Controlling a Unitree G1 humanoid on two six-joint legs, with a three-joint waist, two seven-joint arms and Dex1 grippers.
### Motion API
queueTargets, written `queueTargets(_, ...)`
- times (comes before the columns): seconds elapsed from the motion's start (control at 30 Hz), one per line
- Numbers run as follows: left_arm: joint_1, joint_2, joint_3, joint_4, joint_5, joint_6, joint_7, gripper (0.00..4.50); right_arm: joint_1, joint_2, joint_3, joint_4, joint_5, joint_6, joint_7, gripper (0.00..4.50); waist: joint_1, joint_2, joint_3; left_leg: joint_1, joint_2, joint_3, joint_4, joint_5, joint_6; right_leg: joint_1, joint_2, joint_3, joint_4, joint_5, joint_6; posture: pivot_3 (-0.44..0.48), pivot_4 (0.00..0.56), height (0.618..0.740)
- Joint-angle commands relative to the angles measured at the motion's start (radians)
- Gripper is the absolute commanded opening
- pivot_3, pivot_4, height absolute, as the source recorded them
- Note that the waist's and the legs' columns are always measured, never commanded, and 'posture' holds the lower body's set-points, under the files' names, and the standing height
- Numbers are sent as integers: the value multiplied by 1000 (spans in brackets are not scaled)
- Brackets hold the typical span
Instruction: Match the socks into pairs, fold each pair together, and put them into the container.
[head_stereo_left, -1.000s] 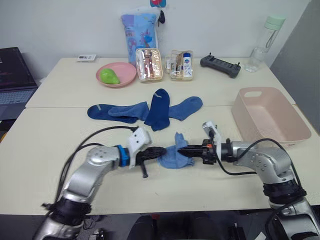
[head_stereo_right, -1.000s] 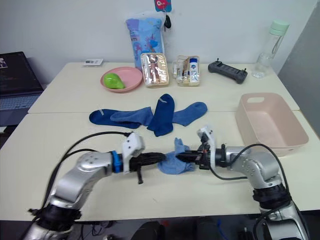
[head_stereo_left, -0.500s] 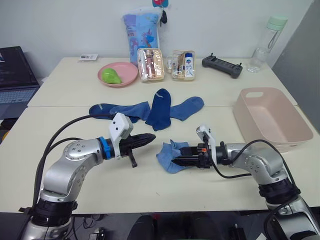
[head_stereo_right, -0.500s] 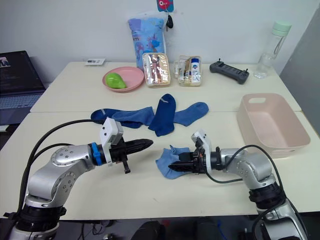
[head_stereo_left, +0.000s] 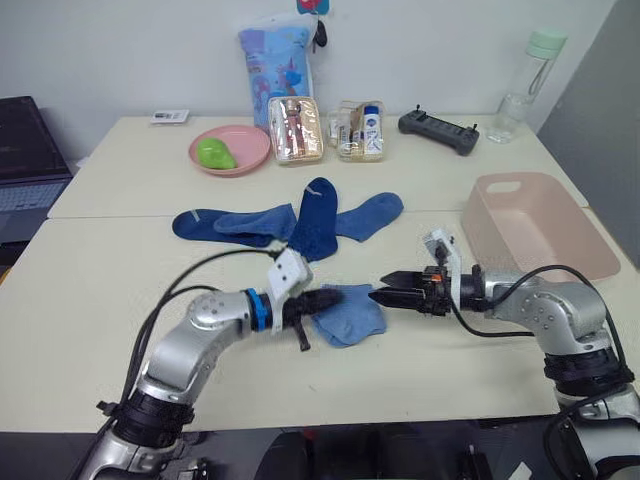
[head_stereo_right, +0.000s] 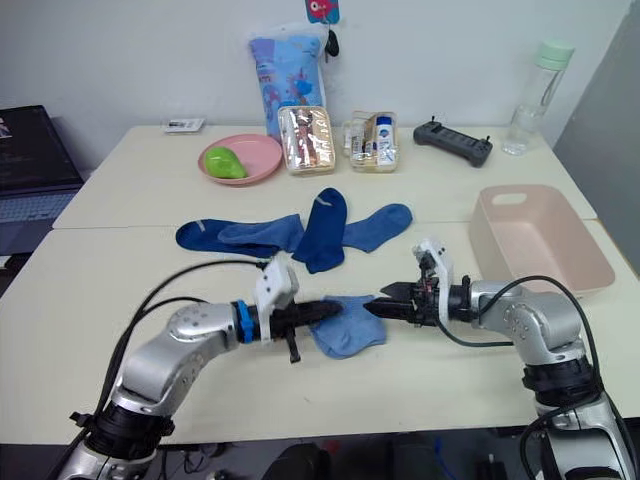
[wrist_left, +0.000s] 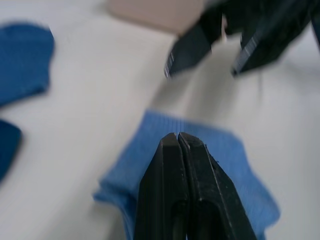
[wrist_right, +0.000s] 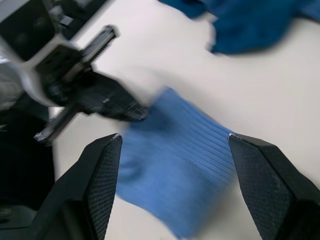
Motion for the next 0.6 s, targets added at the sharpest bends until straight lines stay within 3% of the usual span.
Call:
queueTargets(0.03, 48, 30, -19, 37, 65, -82, -7, 0, -2, 12, 33, -13, -25, -15, -11, 3610, 0, 0, 0, 0, 0, 0, 0, 0, 0, 0, 0, 0, 0, 0, 0, 0, 150, 740)
queueTargets(0.33, 109, -3, -44, 105, 103, -162, 6, 0, 7, 17, 114, 24, -62, 10, 12, 3610, 5, 0, 0, 1, 0, 0, 1, 0, 0, 2, -1, 0, 0, 0, 0, 0, 150, 740)
queueTargets(0.6, 95, -11, -31, 102, 100, -165, 4, 0, -24, 141, 111, 76, -39, 73, -1, 3610, 4, 1, -1, 3, 0, -1, 0, 0, 0, 3, -1, -1, 0, 0, 0, 0, 150, 740)
